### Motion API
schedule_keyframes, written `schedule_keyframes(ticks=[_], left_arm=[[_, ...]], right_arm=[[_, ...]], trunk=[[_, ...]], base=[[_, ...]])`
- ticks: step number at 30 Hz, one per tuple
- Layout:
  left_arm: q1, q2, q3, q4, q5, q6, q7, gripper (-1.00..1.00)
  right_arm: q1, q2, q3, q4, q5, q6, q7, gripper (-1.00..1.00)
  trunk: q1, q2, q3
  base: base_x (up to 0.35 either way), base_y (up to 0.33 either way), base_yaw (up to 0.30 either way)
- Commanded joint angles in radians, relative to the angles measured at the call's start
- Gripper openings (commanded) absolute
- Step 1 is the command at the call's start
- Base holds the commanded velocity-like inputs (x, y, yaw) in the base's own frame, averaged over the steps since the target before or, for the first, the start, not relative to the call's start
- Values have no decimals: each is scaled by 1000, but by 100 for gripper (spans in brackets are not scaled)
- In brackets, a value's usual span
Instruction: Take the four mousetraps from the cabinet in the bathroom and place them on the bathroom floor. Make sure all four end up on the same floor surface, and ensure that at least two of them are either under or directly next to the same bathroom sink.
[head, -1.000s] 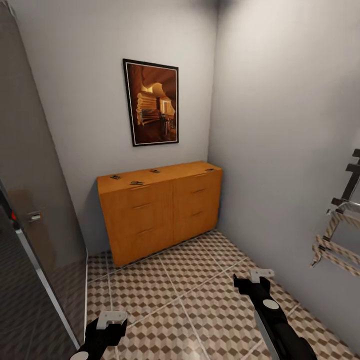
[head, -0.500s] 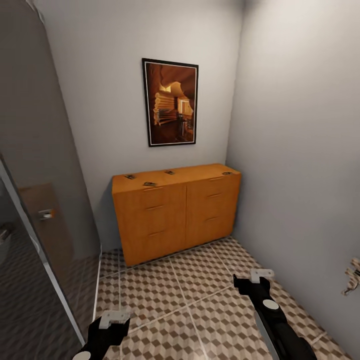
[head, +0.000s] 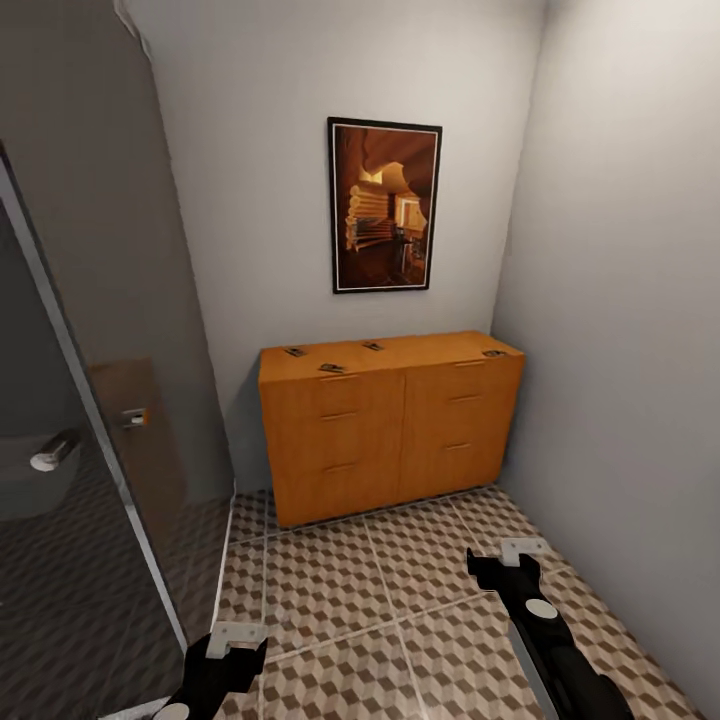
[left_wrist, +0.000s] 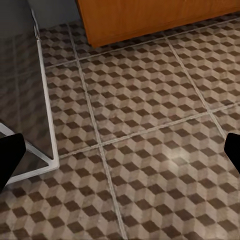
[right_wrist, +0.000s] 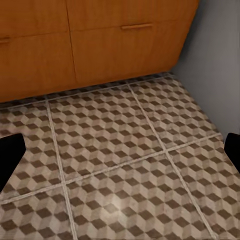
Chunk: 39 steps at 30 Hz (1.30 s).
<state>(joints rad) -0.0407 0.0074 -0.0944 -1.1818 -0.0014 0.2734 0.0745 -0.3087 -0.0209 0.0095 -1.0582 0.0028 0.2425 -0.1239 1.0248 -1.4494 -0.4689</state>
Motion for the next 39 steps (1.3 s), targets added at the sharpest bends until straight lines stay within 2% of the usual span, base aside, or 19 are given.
schedule_keyframes(ticks=[1,10,18,32,39], left_arm=[[-1,1,-4,-1,0,6,7,100],[-1,0,-9,2,0,6,8,100],[-1,0,-17,1,0,6,7,100],[-1,0,-23,1,0,5,7,100],[-1,0,-70,2,-1,4,11,100]], right_arm=[[0,-1,1,-2,0,6,-3,100],[0,-1,1,-2,0,6,-3,100],[0,-1,0,-2,0,6,-3,100],[0,-1,0,-2,0,6,-3,100],[0,-1,0,-2,0,6,-3,100]], trunk=[[0,-1,-1],[0,-1,-1],[0,-1,-1],[0,-1,-1],[0,-1,-1]], base=[[125,-235,254],[142,-263,245],[139,-254,82],[24,-45,8],[1,-32,77]])
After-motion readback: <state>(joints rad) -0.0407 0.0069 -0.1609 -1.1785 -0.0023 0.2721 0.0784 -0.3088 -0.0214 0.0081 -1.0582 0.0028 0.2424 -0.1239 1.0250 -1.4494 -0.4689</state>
